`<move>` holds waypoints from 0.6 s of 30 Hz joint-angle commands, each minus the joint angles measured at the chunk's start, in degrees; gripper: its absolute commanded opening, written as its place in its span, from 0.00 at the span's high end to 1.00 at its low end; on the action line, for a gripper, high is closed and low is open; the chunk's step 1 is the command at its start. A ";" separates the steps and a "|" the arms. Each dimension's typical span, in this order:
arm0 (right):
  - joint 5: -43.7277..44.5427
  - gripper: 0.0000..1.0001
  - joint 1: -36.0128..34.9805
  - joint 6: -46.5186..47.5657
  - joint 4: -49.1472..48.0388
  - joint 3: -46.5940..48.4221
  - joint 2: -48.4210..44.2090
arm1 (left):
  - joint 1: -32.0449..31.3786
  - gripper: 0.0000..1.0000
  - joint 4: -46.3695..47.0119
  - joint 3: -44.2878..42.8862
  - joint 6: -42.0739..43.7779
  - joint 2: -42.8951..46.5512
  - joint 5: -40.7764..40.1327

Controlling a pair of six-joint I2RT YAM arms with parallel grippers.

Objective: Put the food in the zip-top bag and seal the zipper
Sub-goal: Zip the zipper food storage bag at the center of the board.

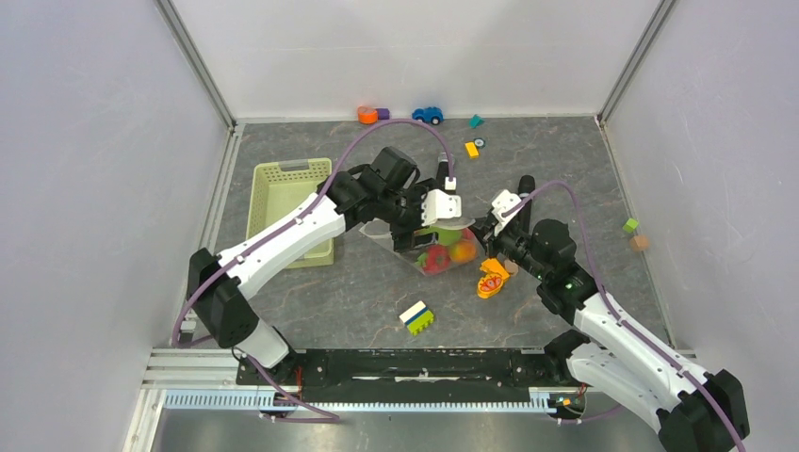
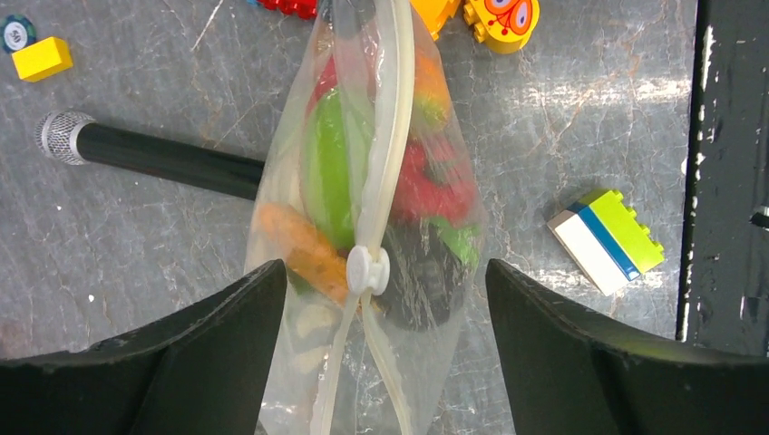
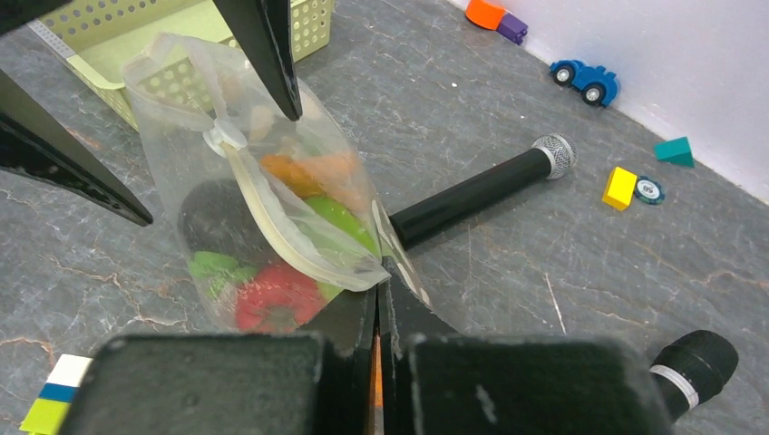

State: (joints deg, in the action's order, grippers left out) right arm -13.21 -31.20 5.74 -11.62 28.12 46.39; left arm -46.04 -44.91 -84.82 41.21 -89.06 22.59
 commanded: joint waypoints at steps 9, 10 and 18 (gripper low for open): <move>-2.06 1.00 0.48 -2.40 0.39 2.64 -0.40 | -0.58 0.34 2.19 -3.17 -1.51 -1.20 1.03; -2.16 1.00 0.44 -2.48 0.42 2.64 -0.59 | -0.60 0.36 2.19 -3.10 -1.50 -1.37 0.97; -2.30 1.00 0.50 -2.65 0.51 2.31 -1.31 | -0.72 0.78 2.19 -3.43 -1.37 -2.05 1.59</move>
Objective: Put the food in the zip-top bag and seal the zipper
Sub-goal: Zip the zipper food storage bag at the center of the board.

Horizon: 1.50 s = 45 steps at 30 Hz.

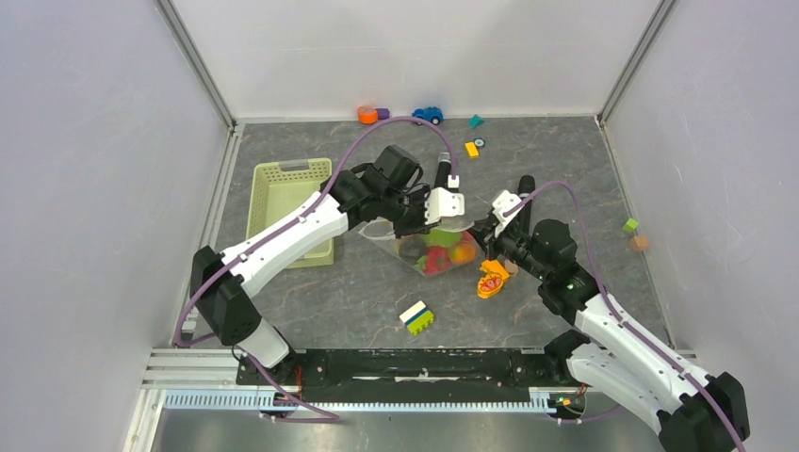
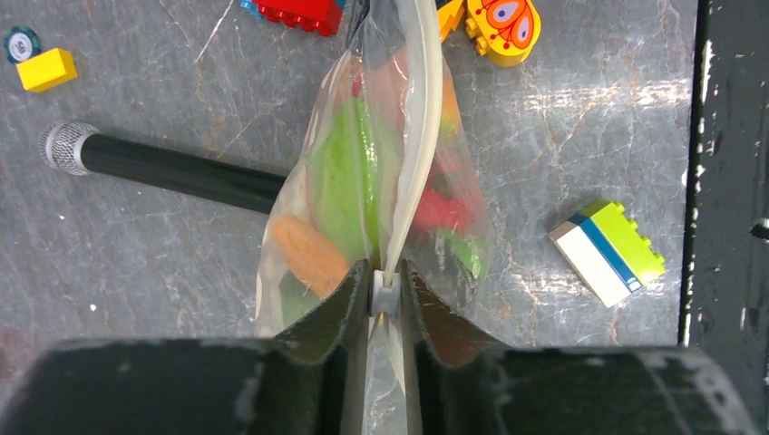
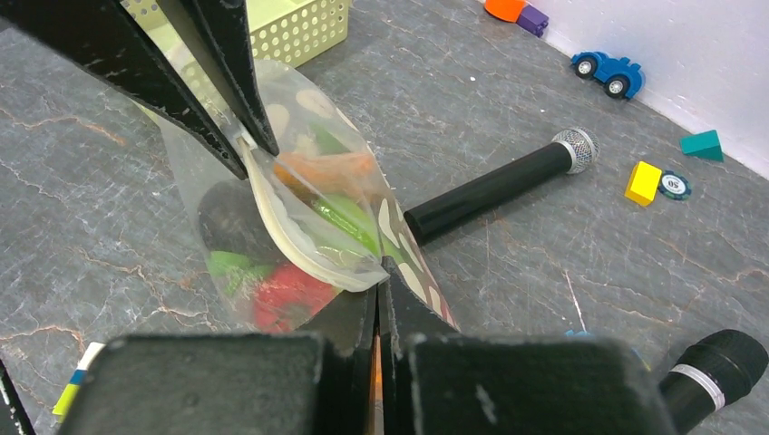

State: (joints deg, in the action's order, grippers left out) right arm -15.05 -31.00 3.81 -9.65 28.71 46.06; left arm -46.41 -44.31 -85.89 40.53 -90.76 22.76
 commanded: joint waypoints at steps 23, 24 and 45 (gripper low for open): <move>24.25 1.00 5.65 -1.07 3.47 -0.58 -2.67 | -0.35 0.98 4.22 3.51 3.38 3.54 -12.67; 24.22 1.00 5.99 -1.26 3.51 -0.66 -2.57 | -0.33 0.98 4.24 3.71 3.56 3.79 -12.74; 24.12 1.00 10.94 -1.70 5.13 -1.50 -3.48 | 1.82 0.98 8.78 8.32 5.09 6.78 -22.56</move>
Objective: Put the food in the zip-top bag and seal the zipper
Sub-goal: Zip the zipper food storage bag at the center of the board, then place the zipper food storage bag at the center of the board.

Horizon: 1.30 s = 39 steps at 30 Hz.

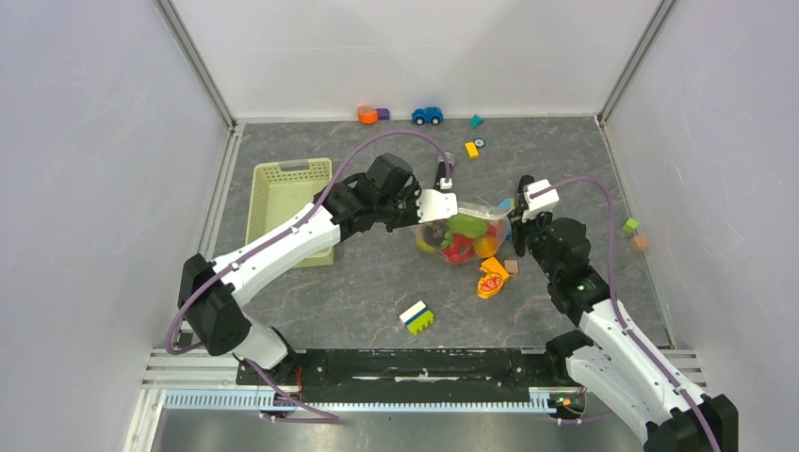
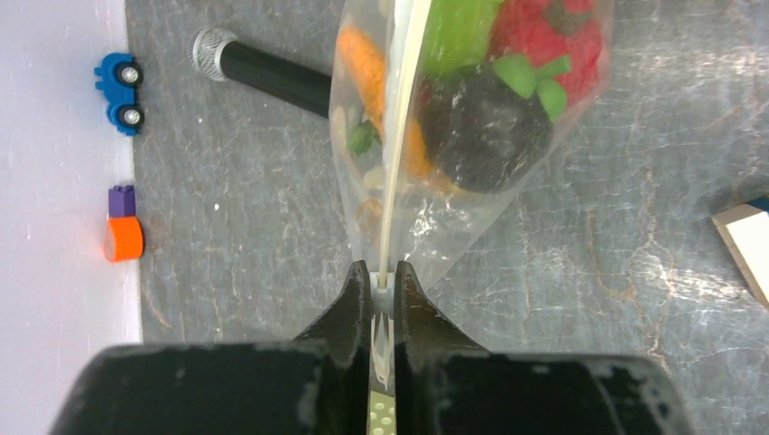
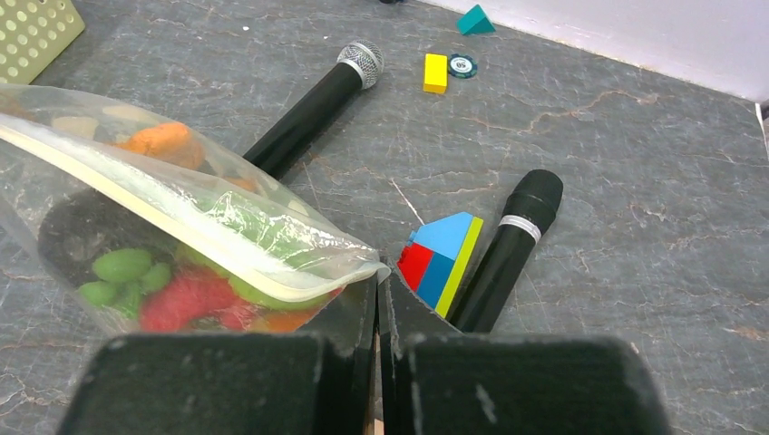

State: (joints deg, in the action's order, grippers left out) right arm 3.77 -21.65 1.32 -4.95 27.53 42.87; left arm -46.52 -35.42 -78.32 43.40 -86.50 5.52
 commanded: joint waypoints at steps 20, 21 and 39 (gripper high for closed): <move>-8.87 1.00 1.93 3.98 -2.21 -0.65 1.63 | 8.02 0.98 1.87 3.27 2.93 6.23 -9.31; -10.69 1.00 1.93 3.93 -2.45 -0.48 2.10 | 8.02 0.98 2.09 3.27 2.87 6.18 -9.89; -50.64 1.00 -3.85 -22.97 -15.80 2.43 9.28 | 9.51 0.78 11.62 8.66 -1.90 21.86 -13.43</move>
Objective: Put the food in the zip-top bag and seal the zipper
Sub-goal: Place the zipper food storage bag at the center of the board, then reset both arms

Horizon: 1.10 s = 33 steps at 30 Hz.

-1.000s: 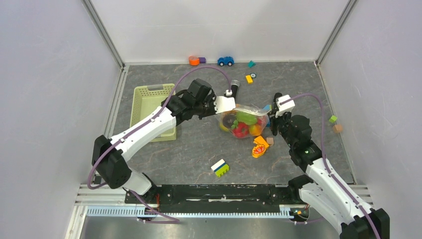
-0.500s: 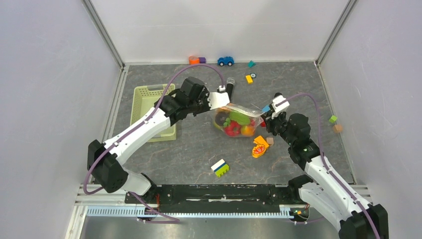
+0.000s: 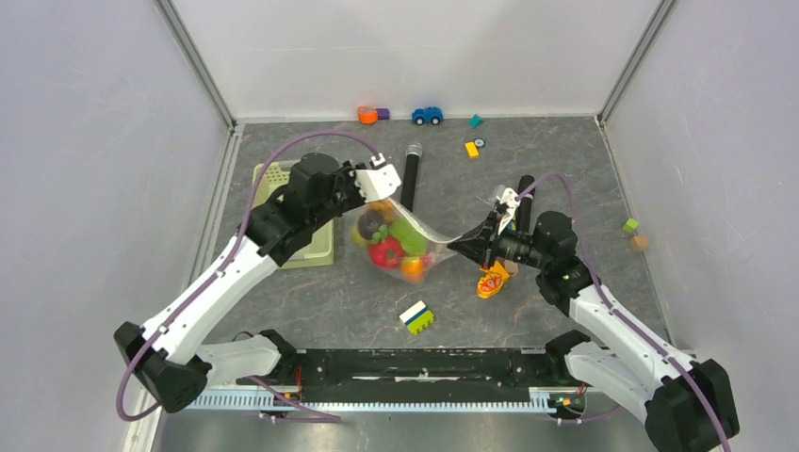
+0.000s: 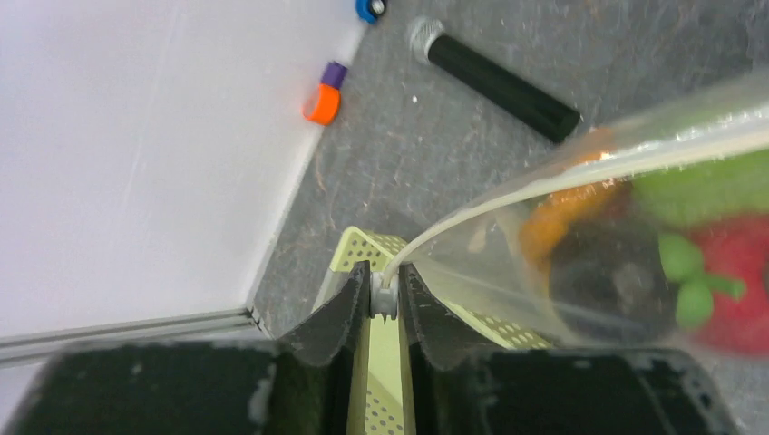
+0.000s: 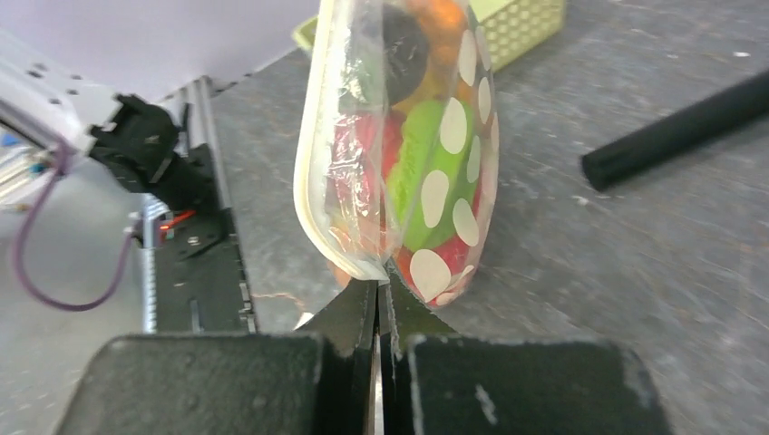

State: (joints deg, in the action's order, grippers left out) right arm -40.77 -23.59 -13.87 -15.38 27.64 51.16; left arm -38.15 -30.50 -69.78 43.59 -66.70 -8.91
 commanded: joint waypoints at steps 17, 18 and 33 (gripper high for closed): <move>33.89 0.78 1.62 2.50 11.53 15.20 22.79 | 4.23 0.00 8.23 -15.70 -12.52 -28.14 0.75; 36.92 0.67 1.73 2.74 12.05 16.03 23.45 | 4.22 0.00 8.26 -18.00 -14.56 -29.02 -1.14; 71.90 0.02 2.50 -3.83 23.06 7.69 -2.67 | 4.67 0.00 2.99 -16.70 -63.61 -7.72 -21.13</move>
State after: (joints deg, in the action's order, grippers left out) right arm 19.64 -21.26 -15.51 6.76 41.06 59.33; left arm -33.80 -25.65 -94.59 1.45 -88.55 -24.67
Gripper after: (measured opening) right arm 0.979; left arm 0.993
